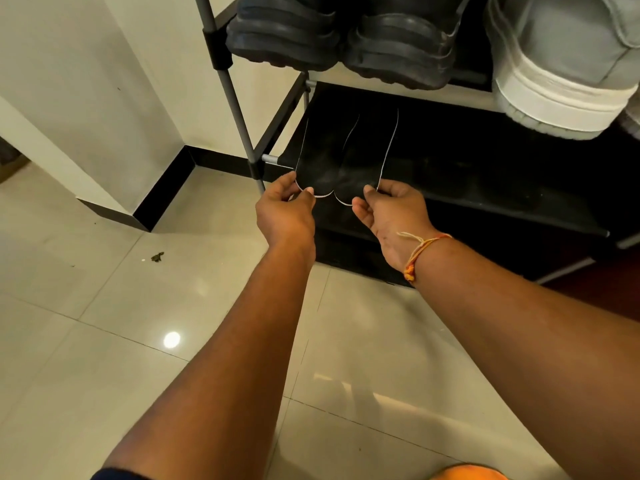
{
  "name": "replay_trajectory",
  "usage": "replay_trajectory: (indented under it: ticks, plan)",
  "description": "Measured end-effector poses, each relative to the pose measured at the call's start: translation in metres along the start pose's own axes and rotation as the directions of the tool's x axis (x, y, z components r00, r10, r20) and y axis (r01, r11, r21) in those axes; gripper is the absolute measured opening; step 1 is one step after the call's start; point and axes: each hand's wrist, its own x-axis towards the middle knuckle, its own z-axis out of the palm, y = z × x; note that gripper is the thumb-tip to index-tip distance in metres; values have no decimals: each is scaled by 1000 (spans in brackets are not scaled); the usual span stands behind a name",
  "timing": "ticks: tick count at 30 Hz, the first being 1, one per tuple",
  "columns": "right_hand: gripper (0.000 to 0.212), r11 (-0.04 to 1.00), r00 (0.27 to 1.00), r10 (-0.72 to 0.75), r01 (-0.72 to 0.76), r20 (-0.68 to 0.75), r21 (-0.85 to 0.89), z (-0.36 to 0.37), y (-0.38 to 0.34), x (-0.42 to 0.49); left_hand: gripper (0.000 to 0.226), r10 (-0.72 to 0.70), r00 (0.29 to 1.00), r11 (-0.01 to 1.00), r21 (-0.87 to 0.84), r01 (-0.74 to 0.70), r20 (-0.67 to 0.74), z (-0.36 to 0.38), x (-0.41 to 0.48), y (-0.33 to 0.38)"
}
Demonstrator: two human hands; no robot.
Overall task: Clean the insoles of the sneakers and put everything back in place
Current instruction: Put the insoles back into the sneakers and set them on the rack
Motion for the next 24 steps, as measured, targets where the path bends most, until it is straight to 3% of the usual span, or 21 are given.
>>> replay_trajectory:
  ticks: [8,16,24]
  plan:
    - [19,1000,999,-12,12,-45,8,1,4,-2,31,-159,987,967,-195,161,26,2,1,-7]
    - [21,985,997,-28,41,-78,166,6,0,5,30,-117,993,962,-245,120,26,5,11,-3]
    - [32,976,995,-5,25,-95,215,-4,6,4,40,-73,994,986,-141,84,82,7,9,-13]
